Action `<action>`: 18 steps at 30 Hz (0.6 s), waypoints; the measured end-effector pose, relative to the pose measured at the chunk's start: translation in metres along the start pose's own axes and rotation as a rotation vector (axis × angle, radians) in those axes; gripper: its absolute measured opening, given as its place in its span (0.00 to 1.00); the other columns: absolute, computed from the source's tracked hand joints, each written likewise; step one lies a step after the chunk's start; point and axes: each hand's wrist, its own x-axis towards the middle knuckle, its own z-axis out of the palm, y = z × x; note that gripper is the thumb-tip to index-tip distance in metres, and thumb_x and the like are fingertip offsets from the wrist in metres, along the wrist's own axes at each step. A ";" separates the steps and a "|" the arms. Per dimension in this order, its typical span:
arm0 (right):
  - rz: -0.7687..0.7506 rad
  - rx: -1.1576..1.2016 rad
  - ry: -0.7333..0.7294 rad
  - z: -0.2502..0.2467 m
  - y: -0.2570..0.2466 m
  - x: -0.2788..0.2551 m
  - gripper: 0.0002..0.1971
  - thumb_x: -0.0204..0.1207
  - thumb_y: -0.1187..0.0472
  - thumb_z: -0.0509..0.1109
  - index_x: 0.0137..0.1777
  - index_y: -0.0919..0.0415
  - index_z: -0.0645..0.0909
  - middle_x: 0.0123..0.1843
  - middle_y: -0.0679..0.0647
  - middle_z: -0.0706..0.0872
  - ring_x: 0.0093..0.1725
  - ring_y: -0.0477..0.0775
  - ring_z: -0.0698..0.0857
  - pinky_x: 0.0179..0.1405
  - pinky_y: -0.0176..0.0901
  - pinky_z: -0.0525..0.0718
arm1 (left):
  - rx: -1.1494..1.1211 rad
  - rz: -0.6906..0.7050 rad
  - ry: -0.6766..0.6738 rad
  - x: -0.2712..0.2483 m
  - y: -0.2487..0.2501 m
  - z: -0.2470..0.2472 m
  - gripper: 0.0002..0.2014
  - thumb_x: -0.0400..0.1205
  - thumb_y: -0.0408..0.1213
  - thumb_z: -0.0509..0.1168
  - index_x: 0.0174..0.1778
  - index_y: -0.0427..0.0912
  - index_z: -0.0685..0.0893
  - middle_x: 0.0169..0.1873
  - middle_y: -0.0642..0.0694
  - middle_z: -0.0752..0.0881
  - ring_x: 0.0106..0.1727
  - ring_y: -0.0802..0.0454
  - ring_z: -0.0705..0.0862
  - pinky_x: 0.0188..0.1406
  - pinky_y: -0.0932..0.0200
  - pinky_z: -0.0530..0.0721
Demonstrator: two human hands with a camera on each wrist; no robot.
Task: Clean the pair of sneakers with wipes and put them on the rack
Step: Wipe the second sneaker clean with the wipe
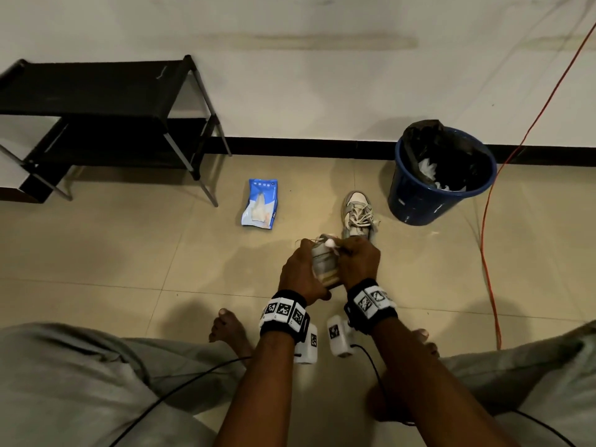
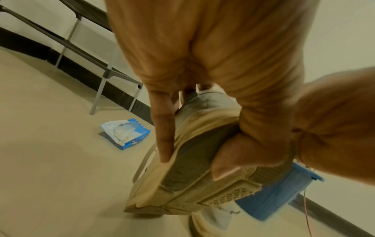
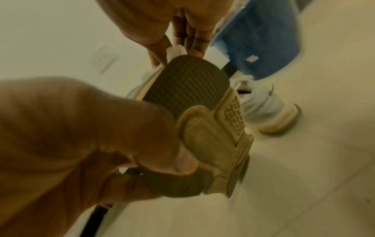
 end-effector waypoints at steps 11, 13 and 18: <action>-0.085 -0.066 -0.008 0.007 -0.006 -0.001 0.08 0.73 0.68 0.74 0.49 0.60 0.91 0.43 0.55 0.87 0.42 0.50 0.84 0.44 0.29 0.74 | -0.021 0.021 0.010 -0.001 -0.006 0.000 0.46 0.47 0.40 0.85 0.59 0.49 0.68 0.50 0.50 0.85 0.46 0.44 0.84 0.40 0.53 0.83; -0.211 -0.048 -0.056 0.004 -0.009 -0.022 0.06 0.71 0.68 0.77 0.46 0.61 0.91 0.40 0.53 0.85 0.37 0.45 0.81 0.40 0.22 0.74 | -0.038 0.010 0.023 0.000 -0.009 -0.004 0.45 0.47 0.39 0.84 0.58 0.49 0.69 0.49 0.50 0.85 0.46 0.44 0.83 0.40 0.54 0.82; 0.074 0.029 0.065 -0.004 0.002 0.006 0.10 0.65 0.70 0.78 0.43 0.56 0.92 0.41 0.54 0.92 0.43 0.52 0.89 0.48 0.40 0.85 | -0.043 0.005 0.040 0.003 -0.007 -0.003 0.44 0.48 0.42 0.83 0.58 0.49 0.69 0.49 0.50 0.84 0.45 0.42 0.83 0.38 0.55 0.82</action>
